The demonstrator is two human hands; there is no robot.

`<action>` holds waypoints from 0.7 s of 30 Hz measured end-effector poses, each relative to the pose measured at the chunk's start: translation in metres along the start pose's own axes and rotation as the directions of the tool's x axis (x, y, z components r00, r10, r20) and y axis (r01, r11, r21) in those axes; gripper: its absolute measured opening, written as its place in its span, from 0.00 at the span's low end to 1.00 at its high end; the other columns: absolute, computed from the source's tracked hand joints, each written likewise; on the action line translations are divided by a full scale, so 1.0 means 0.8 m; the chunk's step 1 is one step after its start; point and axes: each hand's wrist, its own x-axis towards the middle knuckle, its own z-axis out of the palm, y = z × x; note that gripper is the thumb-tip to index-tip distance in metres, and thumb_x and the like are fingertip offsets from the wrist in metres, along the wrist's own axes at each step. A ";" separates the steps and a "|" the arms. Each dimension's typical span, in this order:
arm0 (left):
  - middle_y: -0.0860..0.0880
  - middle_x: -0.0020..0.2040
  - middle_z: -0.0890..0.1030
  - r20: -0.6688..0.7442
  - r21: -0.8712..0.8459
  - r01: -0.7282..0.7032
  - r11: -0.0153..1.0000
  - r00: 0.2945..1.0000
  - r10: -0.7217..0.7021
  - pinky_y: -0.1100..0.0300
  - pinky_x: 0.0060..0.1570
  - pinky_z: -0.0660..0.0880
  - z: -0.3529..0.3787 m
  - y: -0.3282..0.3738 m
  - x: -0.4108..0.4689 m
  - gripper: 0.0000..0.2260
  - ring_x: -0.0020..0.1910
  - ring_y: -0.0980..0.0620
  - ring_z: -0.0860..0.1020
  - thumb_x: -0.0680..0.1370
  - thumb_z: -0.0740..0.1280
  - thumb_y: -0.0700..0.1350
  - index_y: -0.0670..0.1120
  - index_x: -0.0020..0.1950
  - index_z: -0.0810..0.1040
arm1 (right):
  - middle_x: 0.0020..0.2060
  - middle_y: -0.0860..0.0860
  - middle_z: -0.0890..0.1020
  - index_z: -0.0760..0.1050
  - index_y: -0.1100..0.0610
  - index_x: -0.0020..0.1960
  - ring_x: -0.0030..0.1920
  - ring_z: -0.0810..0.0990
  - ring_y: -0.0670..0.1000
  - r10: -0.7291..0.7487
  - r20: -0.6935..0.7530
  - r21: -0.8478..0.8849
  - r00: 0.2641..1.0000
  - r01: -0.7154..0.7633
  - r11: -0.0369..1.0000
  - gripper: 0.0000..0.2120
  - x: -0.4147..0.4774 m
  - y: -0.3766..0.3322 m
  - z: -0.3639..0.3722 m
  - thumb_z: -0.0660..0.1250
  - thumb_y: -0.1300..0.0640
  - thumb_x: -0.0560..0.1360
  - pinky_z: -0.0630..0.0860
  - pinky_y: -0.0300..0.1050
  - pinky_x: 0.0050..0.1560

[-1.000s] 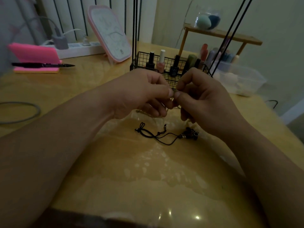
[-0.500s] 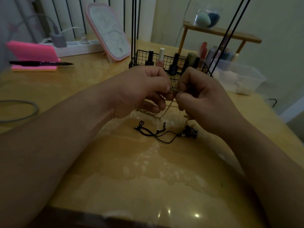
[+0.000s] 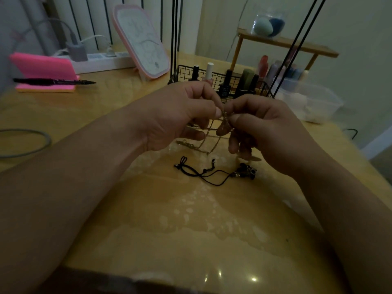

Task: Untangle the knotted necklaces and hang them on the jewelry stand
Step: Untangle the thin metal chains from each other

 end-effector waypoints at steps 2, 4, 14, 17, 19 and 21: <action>0.50 0.41 0.78 -0.010 0.002 -0.007 1.000 1.000 0.007 0.60 0.34 0.76 -0.001 0.001 -0.001 0.07 0.37 0.54 0.77 0.79 0.70 0.36 0.47 0.46 0.81 | 0.45 0.57 0.86 0.80 0.58 0.57 0.35 0.83 0.55 0.014 0.031 0.009 0.999 -0.014 1.000 0.08 0.000 0.001 -0.004 0.63 0.65 0.83 0.78 0.46 0.30; 0.50 0.40 0.79 -0.022 0.014 -0.017 1.000 1.000 0.017 0.60 0.34 0.77 -0.001 0.001 -0.001 0.06 0.37 0.54 0.77 0.79 0.70 0.36 0.47 0.46 0.80 | 0.45 0.57 0.87 0.80 0.59 0.57 0.35 0.83 0.54 0.027 0.055 0.017 0.998 -0.028 0.999 0.07 0.001 0.001 -0.007 0.65 0.65 0.82 0.77 0.45 0.29; 0.50 0.39 0.81 -0.066 0.132 -0.087 0.987 0.993 0.096 0.58 0.37 0.80 0.001 0.001 -0.001 0.06 0.38 0.52 0.79 0.78 0.73 0.36 0.46 0.46 0.81 | 0.43 0.55 0.87 0.81 0.59 0.53 0.41 0.87 0.54 0.014 -0.003 -0.061 1.000 -0.014 0.998 0.04 0.003 0.003 -0.005 0.68 0.60 0.81 0.84 0.47 0.42; 0.47 0.41 0.82 -0.065 0.159 -0.089 0.983 0.993 0.100 0.57 0.37 0.80 0.004 0.001 -0.002 0.06 0.37 0.52 0.80 0.78 0.72 0.35 0.45 0.46 0.80 | 0.44 0.57 0.85 0.80 0.58 0.52 0.46 0.85 0.56 -0.056 -0.069 -0.167 0.996 0.044 0.985 0.03 0.004 0.006 -0.002 0.69 0.59 0.80 0.85 0.56 0.50; 0.46 0.41 0.83 -0.064 0.169 -0.078 0.982 0.994 0.090 0.58 0.36 0.80 0.005 0.001 -0.003 0.06 0.37 0.52 0.80 0.78 0.71 0.35 0.46 0.46 0.80 | 0.46 0.57 0.84 0.79 0.58 0.51 0.48 0.84 0.57 -0.080 -0.107 -0.200 0.991 0.057 0.978 0.02 0.005 0.007 -0.002 0.69 0.60 0.80 0.83 0.60 0.52; 0.48 0.40 0.83 -0.068 0.173 -0.071 0.982 0.994 0.084 0.58 0.36 0.80 0.005 0.002 -0.003 0.06 0.36 0.52 0.80 0.78 0.71 0.35 0.46 0.46 0.80 | 0.45 0.56 0.85 0.79 0.59 0.50 0.48 0.85 0.55 -0.063 -0.128 -0.146 0.990 0.044 0.988 0.01 0.006 0.005 -0.003 0.69 0.62 0.79 0.84 0.57 0.53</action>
